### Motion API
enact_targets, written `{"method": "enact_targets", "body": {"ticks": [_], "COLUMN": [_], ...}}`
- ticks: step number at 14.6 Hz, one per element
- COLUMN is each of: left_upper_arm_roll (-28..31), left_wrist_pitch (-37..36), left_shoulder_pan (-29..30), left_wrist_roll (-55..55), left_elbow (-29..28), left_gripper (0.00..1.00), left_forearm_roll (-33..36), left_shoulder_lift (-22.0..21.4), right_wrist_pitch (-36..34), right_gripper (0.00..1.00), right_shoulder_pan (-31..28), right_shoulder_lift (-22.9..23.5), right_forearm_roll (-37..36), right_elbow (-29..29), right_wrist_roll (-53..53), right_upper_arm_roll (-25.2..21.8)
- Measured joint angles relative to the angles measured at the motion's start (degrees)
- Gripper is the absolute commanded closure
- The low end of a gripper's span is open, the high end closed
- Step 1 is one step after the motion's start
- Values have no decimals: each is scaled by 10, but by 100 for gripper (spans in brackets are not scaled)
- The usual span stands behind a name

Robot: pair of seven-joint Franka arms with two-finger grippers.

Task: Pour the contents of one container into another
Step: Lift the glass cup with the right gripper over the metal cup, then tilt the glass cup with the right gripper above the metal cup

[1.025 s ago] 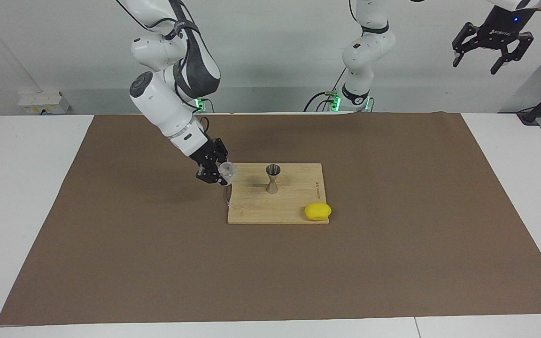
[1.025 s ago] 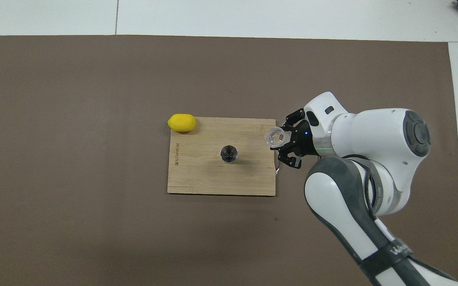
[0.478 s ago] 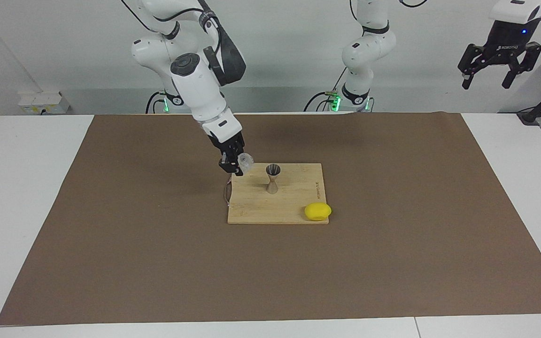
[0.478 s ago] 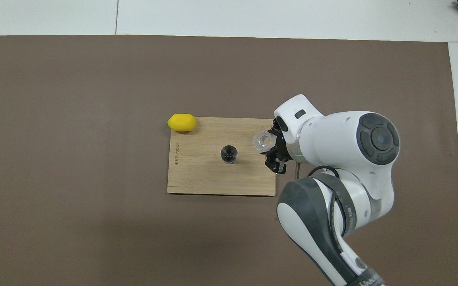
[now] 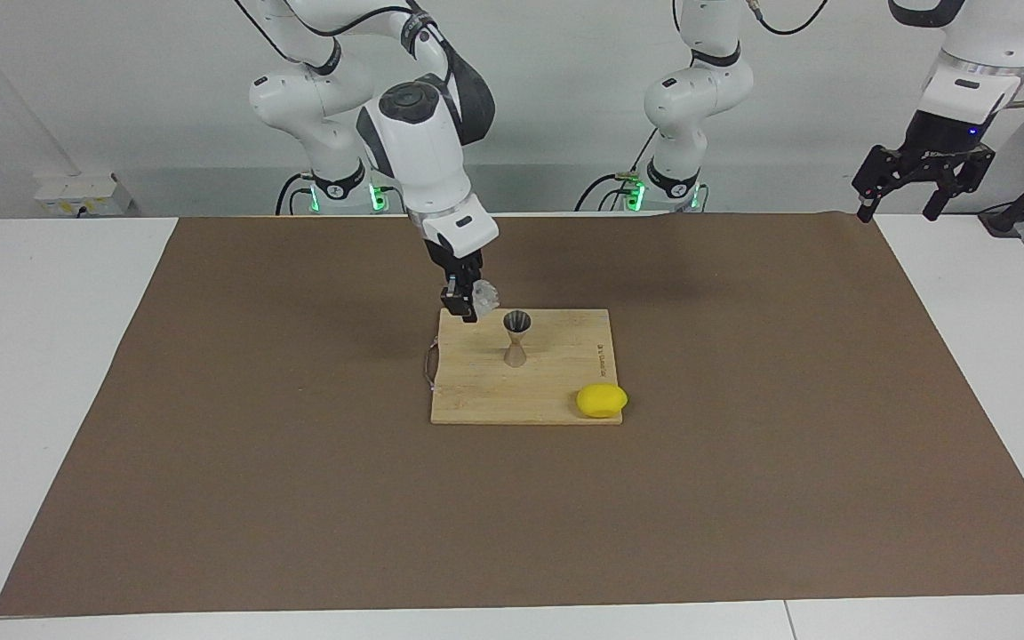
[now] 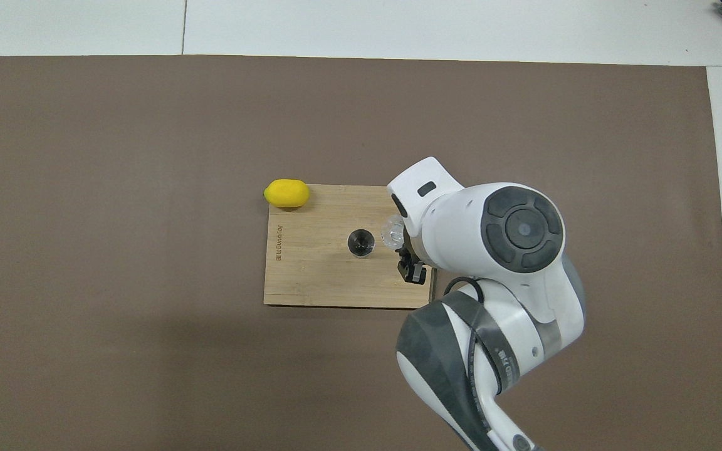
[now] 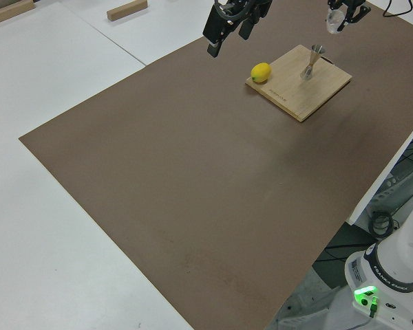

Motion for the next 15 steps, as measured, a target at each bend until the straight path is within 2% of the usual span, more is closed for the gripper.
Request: {"method": "enact_targets", "body": {"ticks": [6,8,11,15], "left_upper_arm_roll": [79,95,99,108], "left_wrist_pitch": [-22,-50,-107,-125], "left_shoulder_pan": [-92,-102,-106,-120], "left_wrist_roll": [-17,-17,-17,-17], "left_elbow": [39,52,101,134], "left_gripper": [0,0,0,0], "left_forearm_roll": [2,2,3,8], "left_shoulder_lift": [40,44,54,74], "right_wrist_pitch": [-13,-19,-34,-60], "right_gripper": [100,100,100,100], "right_shoulder_pan": [25,32,36,57], "right_shoulder_lift": [33,39,40,45], "right_forearm_roll": [-45,-59,-85,-122], "right_elbow": [32,33,36,47], "right_wrist_roll": [23,23,23,24], "right_upper_arm_roll": [0,0,0,0]}}
